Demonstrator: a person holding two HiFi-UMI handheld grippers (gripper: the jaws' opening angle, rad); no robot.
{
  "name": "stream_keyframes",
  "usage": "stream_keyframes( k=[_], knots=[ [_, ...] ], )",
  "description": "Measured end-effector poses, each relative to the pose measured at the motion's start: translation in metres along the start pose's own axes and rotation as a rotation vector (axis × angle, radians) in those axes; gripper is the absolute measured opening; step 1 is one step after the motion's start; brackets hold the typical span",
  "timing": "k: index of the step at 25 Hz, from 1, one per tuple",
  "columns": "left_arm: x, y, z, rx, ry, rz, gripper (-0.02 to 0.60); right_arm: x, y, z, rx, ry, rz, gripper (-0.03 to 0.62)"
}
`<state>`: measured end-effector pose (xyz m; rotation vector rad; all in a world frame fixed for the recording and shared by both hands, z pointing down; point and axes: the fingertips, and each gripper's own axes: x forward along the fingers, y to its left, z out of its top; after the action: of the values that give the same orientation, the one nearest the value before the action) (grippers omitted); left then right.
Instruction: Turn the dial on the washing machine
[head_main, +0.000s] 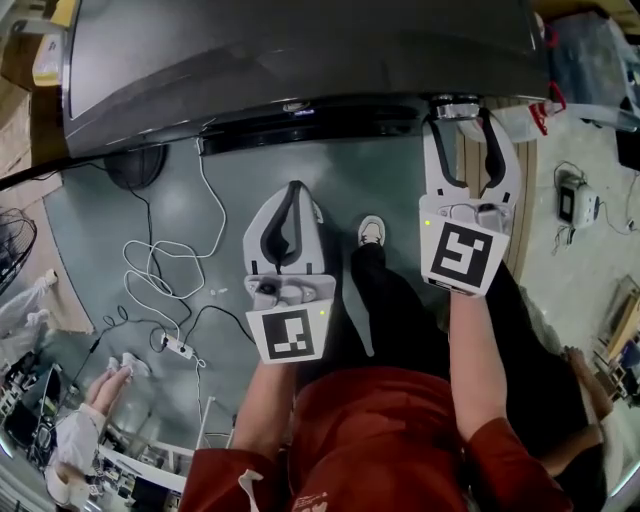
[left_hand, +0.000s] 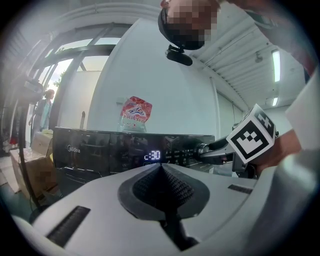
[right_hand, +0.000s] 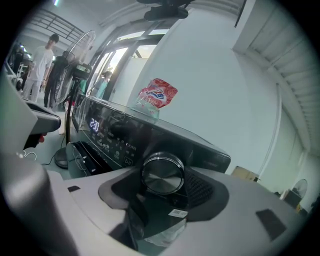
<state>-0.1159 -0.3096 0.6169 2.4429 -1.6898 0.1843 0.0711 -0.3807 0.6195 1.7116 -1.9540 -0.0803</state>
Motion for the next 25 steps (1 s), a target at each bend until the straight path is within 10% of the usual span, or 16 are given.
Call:
stream_keyframes(
  k=[25],
  knots=[
    [0.0001, -0.0030, 0.0054, -0.008, -0.015, -0.005, 0.009, -0.0008, -0.0051, -0.0039, 0.459, -0.018, 0.111, 0.273]
  ],
)
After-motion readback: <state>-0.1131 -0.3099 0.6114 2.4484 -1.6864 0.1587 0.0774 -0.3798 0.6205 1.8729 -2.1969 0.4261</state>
